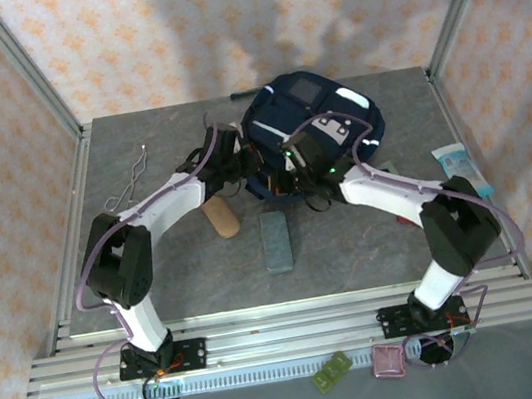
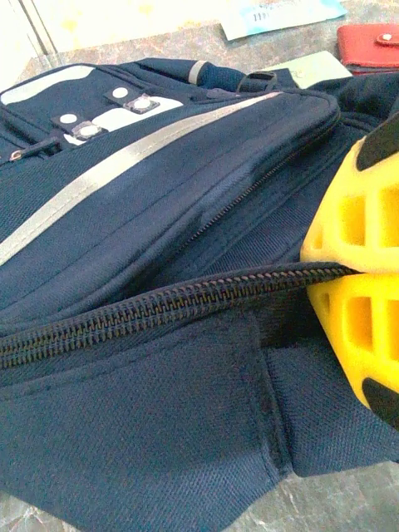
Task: Pack books, pencil case, and school supplies into a backpack
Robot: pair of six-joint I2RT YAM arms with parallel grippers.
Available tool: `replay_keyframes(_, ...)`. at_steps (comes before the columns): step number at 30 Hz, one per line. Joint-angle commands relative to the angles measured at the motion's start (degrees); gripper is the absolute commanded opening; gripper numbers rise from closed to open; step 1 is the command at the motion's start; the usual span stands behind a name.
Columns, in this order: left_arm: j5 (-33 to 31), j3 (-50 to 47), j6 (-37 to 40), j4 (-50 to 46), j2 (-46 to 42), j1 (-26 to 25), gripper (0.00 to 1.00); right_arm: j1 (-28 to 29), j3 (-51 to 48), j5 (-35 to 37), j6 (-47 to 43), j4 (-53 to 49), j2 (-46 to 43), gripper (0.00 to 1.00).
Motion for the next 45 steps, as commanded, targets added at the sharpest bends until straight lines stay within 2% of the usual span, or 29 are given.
replay_keyframes(1, -1.73, 0.35, -0.03, 6.66, -5.95, 2.13, 0.0, -0.74, -5.79, 4.28, 2.65, -6.76, -6.17, 0.0)
replay_keyframes(7, -1.7, 1.43, 0.41, 5.77, -7.08, 2.22, 0.0, -10.39, -14.92, 11.93, 2.75, -7.82, -9.44, 0.0)
replay_keyframes(12, -1.79, 1.19, -0.04, 6.3, -8.1, 2.34, 0.0, -17.03, -16.15, 21.32, 0.81, -6.52, -7.02, 0.0)
replay_keyframes(19, -2.16, 2.04, 0.84, 4.6, -7.62, 2.73, 0.0, -22.76, -14.39, 27.61, 2.57, 2.12, -4.53, 0.0)
replay_keyframes(25, -2.2, 0.59, 1.17, 4.24, -8.14, 3.45, 0.0, -23.88, -4.77, 32.44, 1.15, 1.63, 4.38, 0.0)
replay_keyframes(29, -2.59, -0.08, 1.23, 4.15, -8.39, 3.81, 0.0, -24.17, -2.71, 36.73, 1.4, 2.05, 6.75, 0.0)
replay_keyframes(37, -2.63, 0.18, 2.04, 4.28, -6.45, 4.68, 0.0, -24.39, -6.32, 37.57, 1.42, 1.61, 1.7, 0.0)
replay_keyframes(41, -2.44, 1.32, 3.31, 4.41, -3.97, 5.43, 0.0, -24.08, -11.06, 32.67, 1.34, 2.94, -3.97, 0.0)
replay_keyframes(45, -6.79, 5.29, 7.48, 1.03, 0.79, 6.19, 0.0, -18.17, -14.92, 30.56, 1.86, 4.56, -7.96, 0.0)
